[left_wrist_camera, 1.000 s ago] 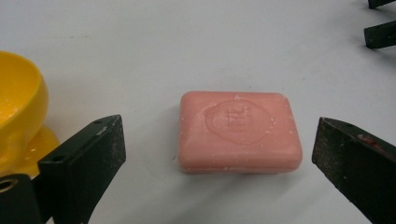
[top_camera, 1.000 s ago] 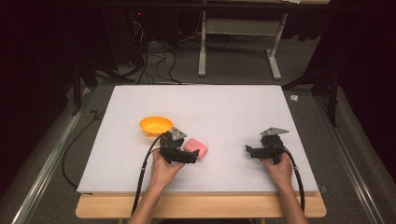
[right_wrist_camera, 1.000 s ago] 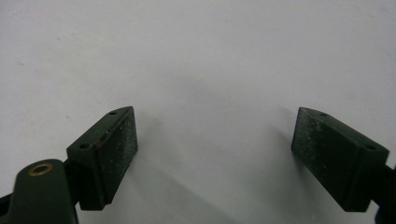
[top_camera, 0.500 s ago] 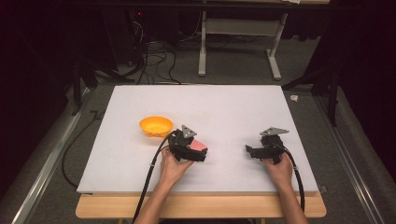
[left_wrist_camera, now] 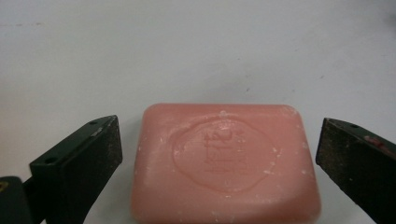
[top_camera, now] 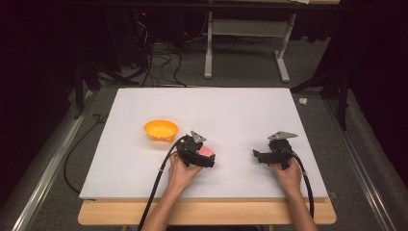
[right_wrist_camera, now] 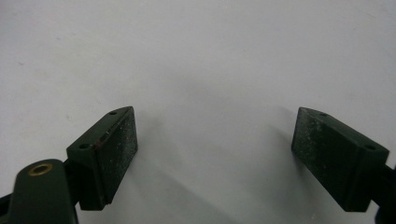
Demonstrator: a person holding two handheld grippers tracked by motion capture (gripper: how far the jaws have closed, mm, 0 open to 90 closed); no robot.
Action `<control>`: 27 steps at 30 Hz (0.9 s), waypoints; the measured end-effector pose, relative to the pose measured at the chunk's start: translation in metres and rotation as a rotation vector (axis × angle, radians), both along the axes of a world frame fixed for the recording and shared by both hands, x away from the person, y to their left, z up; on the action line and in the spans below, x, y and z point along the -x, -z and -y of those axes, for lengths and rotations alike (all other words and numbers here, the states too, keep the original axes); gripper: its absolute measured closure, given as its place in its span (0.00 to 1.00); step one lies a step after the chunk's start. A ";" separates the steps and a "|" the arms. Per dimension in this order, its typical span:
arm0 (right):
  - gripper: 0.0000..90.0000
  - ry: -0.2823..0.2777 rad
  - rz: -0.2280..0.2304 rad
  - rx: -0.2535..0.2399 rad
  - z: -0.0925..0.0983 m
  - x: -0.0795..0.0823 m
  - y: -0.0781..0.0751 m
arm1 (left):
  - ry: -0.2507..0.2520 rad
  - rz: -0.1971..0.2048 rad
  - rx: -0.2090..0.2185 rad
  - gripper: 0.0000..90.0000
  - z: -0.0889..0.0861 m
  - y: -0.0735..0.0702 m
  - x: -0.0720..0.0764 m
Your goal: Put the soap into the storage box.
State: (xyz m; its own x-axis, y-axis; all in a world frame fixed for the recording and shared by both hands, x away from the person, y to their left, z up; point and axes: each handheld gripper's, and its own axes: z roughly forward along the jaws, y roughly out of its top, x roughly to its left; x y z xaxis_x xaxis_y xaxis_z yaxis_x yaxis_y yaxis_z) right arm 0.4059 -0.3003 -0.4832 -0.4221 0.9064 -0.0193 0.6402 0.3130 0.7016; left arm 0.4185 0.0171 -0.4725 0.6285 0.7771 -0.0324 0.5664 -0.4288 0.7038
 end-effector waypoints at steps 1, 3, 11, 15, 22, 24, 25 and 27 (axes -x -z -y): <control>0.17 -0.001 -0.002 0.000 0.000 0.000 0.000 | -0.002 -0.003 0.002 0.02 0.000 0.001 0.000; 0.17 -0.001 -0.001 0.000 0.000 0.000 0.000 | -0.003 -0.008 -0.004 0.03 0.000 0.003 0.000; 0.17 -0.001 -0.001 0.000 0.000 0.000 0.000 | -0.008 -0.017 -0.008 0.07 -0.001 0.010 0.001; 0.17 -0.001 -0.002 0.000 0.000 0.000 0.000 | -0.009 0.002 -0.010 0.11 0.001 0.011 0.003; 0.17 -0.001 -0.002 0.000 0.000 0.000 0.000 | -0.014 0.021 -0.010 0.15 0.001 0.012 0.006; 0.17 -0.001 -0.002 0.001 0.000 0.000 0.000 | -0.012 0.020 -0.010 0.15 0.001 0.011 0.006; 0.17 -0.001 -0.002 0.000 0.000 0.000 0.000 | -0.012 0.020 -0.009 0.15 0.000 0.011 0.006; 0.17 -0.001 -0.002 0.000 0.000 0.000 0.000 | -0.012 0.017 -0.010 0.15 0.000 0.011 0.006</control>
